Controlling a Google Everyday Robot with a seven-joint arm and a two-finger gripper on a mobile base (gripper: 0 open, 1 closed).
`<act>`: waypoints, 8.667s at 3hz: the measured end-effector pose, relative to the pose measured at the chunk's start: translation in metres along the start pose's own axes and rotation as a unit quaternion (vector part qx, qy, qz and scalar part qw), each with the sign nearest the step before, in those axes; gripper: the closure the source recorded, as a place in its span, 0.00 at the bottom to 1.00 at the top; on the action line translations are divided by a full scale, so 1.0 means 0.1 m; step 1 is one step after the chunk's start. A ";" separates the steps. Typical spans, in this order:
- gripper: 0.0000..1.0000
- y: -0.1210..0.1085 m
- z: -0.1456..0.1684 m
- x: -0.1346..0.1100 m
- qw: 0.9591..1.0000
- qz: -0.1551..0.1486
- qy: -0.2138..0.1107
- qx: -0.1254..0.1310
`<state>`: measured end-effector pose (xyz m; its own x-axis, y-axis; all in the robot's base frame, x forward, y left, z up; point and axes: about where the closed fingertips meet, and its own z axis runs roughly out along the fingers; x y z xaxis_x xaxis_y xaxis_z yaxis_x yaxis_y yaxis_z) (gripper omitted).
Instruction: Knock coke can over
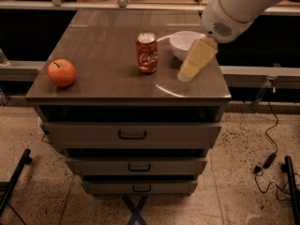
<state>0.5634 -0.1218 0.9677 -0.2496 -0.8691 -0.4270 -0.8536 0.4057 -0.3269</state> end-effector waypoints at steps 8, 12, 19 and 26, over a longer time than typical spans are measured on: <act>0.00 -0.19 0.72 -0.70 0.926 0.163 -0.319 0.116; 0.00 -0.13 1.27 -0.98 0.888 0.213 -0.392 0.114; 0.62 -0.58 1.62 -1.01 0.852 0.277 -0.423 0.133; 1.00 -0.50 0.94 -1.49 0.976 0.090 -0.197 0.011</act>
Offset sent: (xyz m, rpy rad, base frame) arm 0.0731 0.0497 0.0043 0.6237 -0.3354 -0.2040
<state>0.6865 0.0141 0.9689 -0.1950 -0.6088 -0.7689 -0.8012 0.5511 -0.2331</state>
